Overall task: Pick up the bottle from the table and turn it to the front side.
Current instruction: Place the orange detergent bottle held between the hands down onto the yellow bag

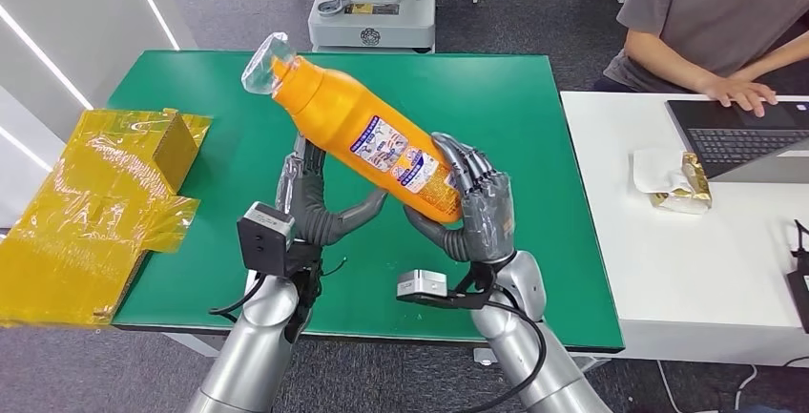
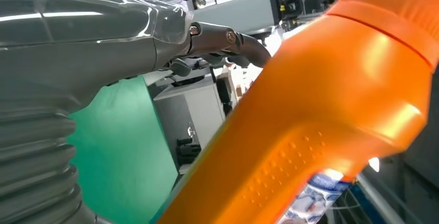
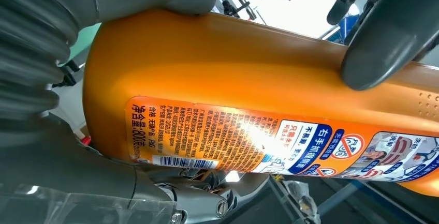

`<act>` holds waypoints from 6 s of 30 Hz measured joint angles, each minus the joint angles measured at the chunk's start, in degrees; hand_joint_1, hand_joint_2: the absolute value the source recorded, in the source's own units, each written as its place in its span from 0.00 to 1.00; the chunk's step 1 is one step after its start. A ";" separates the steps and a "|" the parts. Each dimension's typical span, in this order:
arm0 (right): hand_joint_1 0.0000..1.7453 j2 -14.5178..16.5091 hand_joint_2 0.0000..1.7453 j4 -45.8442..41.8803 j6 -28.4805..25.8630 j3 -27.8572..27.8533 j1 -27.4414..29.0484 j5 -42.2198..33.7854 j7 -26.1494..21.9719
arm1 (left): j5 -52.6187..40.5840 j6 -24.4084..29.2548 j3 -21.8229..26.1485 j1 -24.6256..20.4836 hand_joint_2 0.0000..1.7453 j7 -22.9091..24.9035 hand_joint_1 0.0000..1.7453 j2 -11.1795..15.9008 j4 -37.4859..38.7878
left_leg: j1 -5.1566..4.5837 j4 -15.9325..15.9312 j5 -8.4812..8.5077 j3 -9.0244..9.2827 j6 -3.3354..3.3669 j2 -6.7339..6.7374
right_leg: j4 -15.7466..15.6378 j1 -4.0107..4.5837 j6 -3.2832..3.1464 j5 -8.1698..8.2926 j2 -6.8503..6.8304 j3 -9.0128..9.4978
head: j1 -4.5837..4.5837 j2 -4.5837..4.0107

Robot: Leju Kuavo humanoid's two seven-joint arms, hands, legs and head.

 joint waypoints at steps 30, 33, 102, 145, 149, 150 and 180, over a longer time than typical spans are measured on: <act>1.00 -0.74 1.00 8.95 0.00 -2.97 -1.30 11.03 0.81 | 0.03 -0.92 -0.11 -3.52 1.00 0.92 0.00 -0.01 3.76 | 0.00 0.01 0.00 0.01 0.00 0.10 | -0.01 0.00 -0.01 0.00 0.13 -0.08 | 0.00 0.00; 1.00 -0.63 1.00 9.43 0.00 -4.22 -1.33 13.33 0.92 | 0.08 -0.73 -0.11 -3.51 1.00 0.98 0.00 -0.01 4.25 | 0.00 0.00 0.00 0.01 -0.01 0.10 | 0.00 0.00 -0.01 0.00 0.13 -0.08 | -0.01 0.00; 0.00 4.04 1.00 6.65 -0.02 -3.49 8.10 -7.90 0.18 | 4.73 3.02 -0.11 -3.19 1.00 -0.28 1.00 -2.26 5.37 | 0.01 -0.02 -0.01 -0.03 -0.01 0.06 | 0.00 0.00 -0.01 -0.01 0.09 -0.07 | -0.01 0.00; 0.00 0.44 1.00 -35.56 0.00 8.35 27.26 -14.63 -0.20 | -19.98 28.67 0.86 -5.94 1.00 2.85 1.00 4.92 7.64 | 0.02 -0.04 -0.03 -0.04 -0.03 0.08 | 0.01 0.00 -0.02 -0.04 0.08 -0.06 | -0.01 0.00; 0.00 0.31 1.00 -35.41 0.00 8.58 27.30 -15.74 -0.20 | -33.78 33.37 3.67 -8.85 1.00 6.92 1.00 8.83 9.63 | 0.05 -0.05 0.00 -0.01 -0.07 0.09 | 0.07 0.02 -0.03 -0.03 0.10 -0.07 | -0.01 0.00; 0.00 0.26 1.00 -35.31 0.00 8.70 27.25 -16.16 -0.20 | -38.14 33.51 4.85 -9.61 1.00 8.02 1.00 9.78 10.23 | 0.05 -0.05 0.01 -0.01 -0.09 0.09 | 0.08 0.02 -0.03 -0.03 0.10 -0.07 | -0.01 0.00; 0.00 -1.07 1.00 -32.67 0.02 12.03 25.59 -19.86 -0.20 | -76.48 33.51 -14.58 -17.43 1.00 42.22 1.00 32.54 32.94 | 0.04 -0.07 -0.01 0.01 -0.14 0.18 | 0.09 0.02 -0.11 -0.08 0.22 -0.11 | 0.02 0.00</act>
